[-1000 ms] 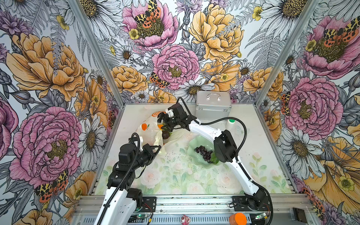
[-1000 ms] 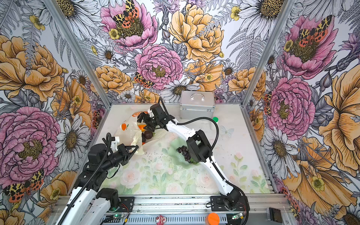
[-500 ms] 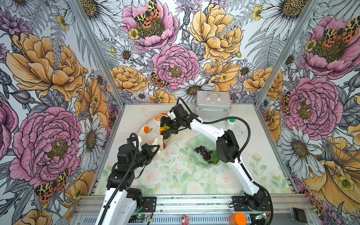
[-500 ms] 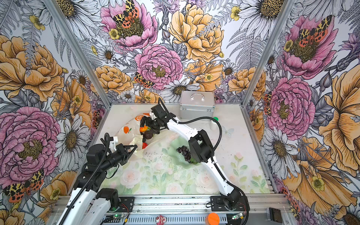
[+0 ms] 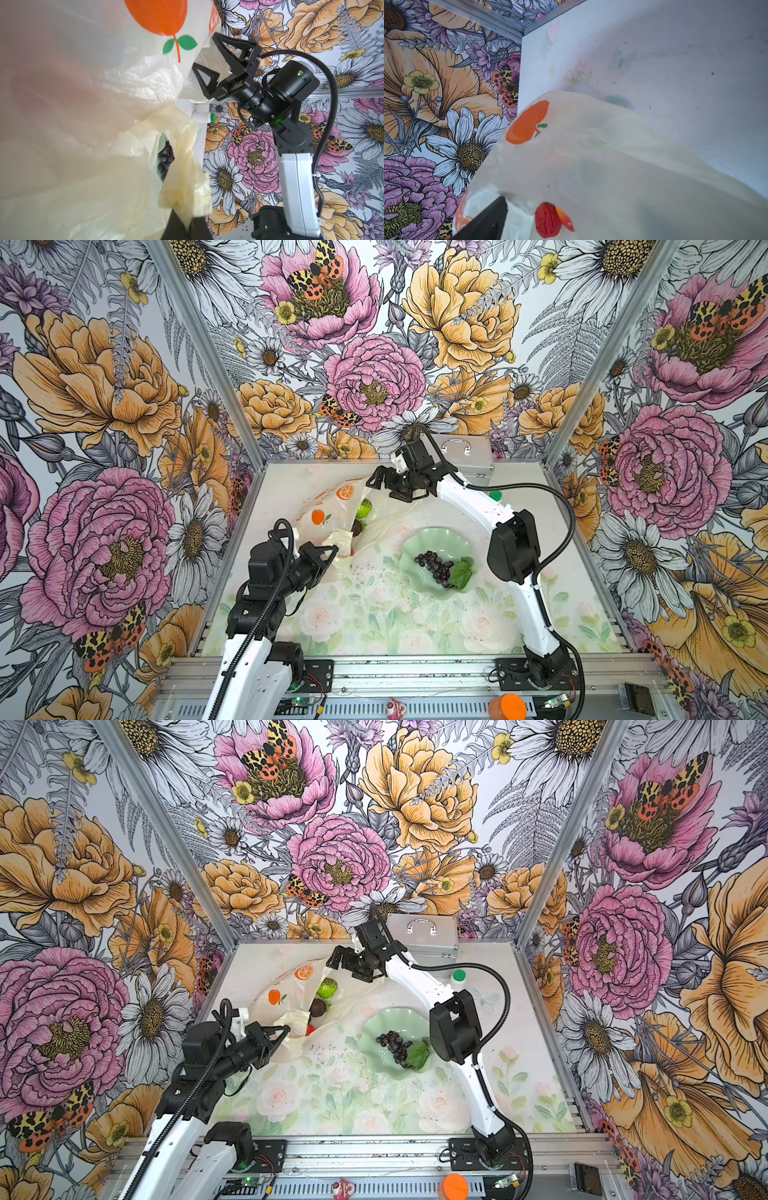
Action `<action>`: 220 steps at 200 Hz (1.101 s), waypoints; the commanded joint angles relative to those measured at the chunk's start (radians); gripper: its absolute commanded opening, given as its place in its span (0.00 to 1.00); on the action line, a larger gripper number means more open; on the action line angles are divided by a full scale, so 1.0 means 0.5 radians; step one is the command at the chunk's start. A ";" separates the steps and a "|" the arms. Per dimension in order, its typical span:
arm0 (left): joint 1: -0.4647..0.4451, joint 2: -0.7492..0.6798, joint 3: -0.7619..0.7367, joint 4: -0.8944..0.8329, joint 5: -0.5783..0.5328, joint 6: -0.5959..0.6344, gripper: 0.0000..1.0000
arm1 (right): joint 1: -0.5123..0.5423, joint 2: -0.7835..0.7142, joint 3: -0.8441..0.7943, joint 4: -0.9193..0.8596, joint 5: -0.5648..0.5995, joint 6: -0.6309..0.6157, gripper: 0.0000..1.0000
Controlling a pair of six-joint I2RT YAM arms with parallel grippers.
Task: Place the fruits into the plastic bag
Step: 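Withdraw the right gripper from the bag and swing it beside the dish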
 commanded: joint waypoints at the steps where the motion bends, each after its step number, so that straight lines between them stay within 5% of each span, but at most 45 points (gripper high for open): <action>1: 0.024 0.022 0.060 0.017 0.045 0.054 0.00 | -0.022 -0.158 -0.013 -0.019 -0.014 -0.107 0.99; 85: 0.030 0.180 0.099 0.175 0.081 0.064 0.00 | -0.070 -0.422 -0.089 -0.014 -0.769 -0.056 0.99; 143: 0.039 0.276 0.117 0.268 0.126 0.058 0.00 | -0.146 -0.992 -0.631 -0.020 -0.765 -0.139 1.00; 220: 0.042 0.293 0.100 0.299 0.135 0.042 0.00 | -0.519 -1.695 -1.428 -0.036 -0.643 -0.037 1.00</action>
